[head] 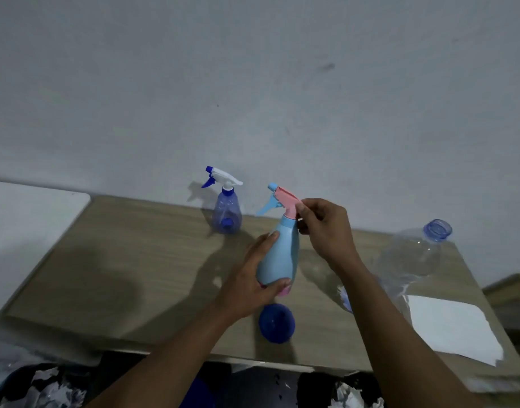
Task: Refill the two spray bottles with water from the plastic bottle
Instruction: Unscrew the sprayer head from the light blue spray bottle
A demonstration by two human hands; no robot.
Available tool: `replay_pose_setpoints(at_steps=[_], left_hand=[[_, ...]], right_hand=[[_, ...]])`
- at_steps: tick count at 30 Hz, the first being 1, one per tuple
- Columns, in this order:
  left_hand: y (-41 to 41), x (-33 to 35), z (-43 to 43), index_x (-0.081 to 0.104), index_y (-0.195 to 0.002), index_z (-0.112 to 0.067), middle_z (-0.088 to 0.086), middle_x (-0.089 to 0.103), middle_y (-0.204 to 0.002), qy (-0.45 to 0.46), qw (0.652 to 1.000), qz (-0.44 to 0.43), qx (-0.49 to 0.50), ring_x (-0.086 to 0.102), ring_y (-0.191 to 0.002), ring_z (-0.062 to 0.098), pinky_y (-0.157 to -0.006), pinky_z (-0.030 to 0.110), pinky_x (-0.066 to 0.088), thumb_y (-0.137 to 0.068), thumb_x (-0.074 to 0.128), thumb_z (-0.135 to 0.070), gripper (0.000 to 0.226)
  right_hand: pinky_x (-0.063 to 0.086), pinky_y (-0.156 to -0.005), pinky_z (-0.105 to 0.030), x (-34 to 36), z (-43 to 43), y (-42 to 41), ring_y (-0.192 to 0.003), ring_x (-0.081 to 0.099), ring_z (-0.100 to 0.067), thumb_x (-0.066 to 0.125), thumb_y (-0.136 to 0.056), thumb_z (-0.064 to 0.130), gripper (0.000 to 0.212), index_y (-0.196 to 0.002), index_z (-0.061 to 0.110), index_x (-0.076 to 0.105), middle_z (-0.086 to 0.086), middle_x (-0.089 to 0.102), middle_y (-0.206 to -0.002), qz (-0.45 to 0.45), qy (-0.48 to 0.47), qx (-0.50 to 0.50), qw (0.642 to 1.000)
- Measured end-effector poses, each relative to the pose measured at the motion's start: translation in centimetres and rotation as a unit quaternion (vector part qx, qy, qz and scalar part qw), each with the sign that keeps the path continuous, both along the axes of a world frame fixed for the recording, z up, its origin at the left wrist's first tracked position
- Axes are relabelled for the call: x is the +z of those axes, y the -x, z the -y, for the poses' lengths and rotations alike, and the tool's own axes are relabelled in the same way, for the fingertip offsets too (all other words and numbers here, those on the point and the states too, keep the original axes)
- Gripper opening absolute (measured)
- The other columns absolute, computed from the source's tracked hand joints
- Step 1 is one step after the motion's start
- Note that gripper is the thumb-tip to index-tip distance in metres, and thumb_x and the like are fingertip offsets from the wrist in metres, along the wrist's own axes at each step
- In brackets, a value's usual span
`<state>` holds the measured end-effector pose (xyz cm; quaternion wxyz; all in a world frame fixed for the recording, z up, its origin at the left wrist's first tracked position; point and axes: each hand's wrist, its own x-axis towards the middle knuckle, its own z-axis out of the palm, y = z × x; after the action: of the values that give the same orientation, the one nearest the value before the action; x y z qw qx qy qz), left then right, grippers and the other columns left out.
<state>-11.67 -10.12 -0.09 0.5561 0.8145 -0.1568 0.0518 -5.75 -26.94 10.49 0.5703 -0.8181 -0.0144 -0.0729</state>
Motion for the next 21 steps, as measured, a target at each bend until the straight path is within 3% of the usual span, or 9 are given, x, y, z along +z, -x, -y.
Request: replay_pose_setpoints(at_steps=[2, 4, 8, 11, 17, 21], left_hand=[[2.5, 0.6, -0.1, 0.022, -0.142, -0.063, -0.039, 0.023, -0.147, -0.004, 1.000, 0.005, 0.004, 0.035, -0.136, -0.007, -0.103, 0.019, 0.045, -0.081, 0.081, -0.037, 0.089], [4.7, 0.9, -0.3, 0.023, -0.145, -0.060, -0.038, 0.024, -0.148, 0.000, 1.000, 0.003, 0.005, 0.036, -0.137, -0.004, -0.104, 0.028, 0.048, -0.081, 0.081, -0.037, 0.089], [7.7, 1.6, -0.7, 0.029, -0.149, -0.048, -0.030, 0.031, -0.151, 0.021, 1.000, 0.002, 0.013, 0.040, -0.138, 0.007, -0.103, 0.046, 0.050, -0.080, 0.082, -0.031, 0.088], [9.2, 2.5, -1.0, 0.030, -0.148, -0.051, -0.030, 0.032, -0.151, 0.022, 1.000, 0.006, 0.009, 0.041, -0.138, 0.007, -0.102, 0.046, 0.051, -0.080, 0.082, -0.031, 0.088], [10.6, 3.8, -1.2, 0.027, -0.148, -0.053, -0.030, 0.028, -0.152, 0.023, 1.000, 0.003, 0.001, 0.040, -0.139, 0.010, -0.101, 0.046, 0.052, -0.074, 0.086, -0.038, 0.096], [11.0, 4.5, -1.1, 0.020, -0.147, -0.059, -0.036, 0.022, -0.149, 0.004, 1.000, 0.004, -0.011, 0.036, -0.138, 0.003, -0.100, 0.041, 0.053, -0.070, 0.088, -0.042, 0.103]], right_hand=[[0.061, -0.074, -0.046, 0.3, -0.1, 2.8, -0.074, 0.070, -0.025, 0.062, -0.099, 0.023, 0.014, -0.111, 0.016, 0.061, -0.010, 0.075, -0.082, 0.005, -0.023, 0.009, 1.000], [0.061, -0.077, -0.039, 0.6, -0.2, 5.3, -0.086, 0.071, -0.022, 0.061, -0.099, 0.022, 0.019, -0.115, 0.020, 0.049, -0.010, 0.075, -0.094, -0.003, -0.046, 0.050, 0.998], [0.056, -0.083, -0.034, 0.8, -0.2, 8.5, -0.104, 0.067, -0.015, 0.060, -0.099, 0.013, 0.010, -0.109, 0.017, 0.059, -0.001, 0.071, -0.112, 0.025, -0.015, 0.132, 0.991], [0.053, -0.086, -0.022, 1.5, -0.4, 9.7, -0.102, 0.066, -0.006, 0.061, -0.098, 0.013, 0.014, -0.111, 0.013, 0.069, 0.004, 0.072, -0.111, 0.036, 0.028, 0.138, 0.989], [0.058, -0.083, -0.035, 2.6, -1.4, 11.2, -0.094, 0.068, -0.018, 0.071, -0.090, 0.008, 0.014, -0.104, 0.009, 0.074, -0.001, 0.075, -0.102, 0.073, -0.017, 0.082, 0.994], [0.056, -0.074, -0.034, 2.9, -1.8, 11.9, -0.080, 0.063, -0.005, 0.077, -0.085, 0.010, 0.012, -0.095, 0.015, 0.072, 0.008, 0.071, -0.092, 0.090, -0.024, 0.056, 0.994]])
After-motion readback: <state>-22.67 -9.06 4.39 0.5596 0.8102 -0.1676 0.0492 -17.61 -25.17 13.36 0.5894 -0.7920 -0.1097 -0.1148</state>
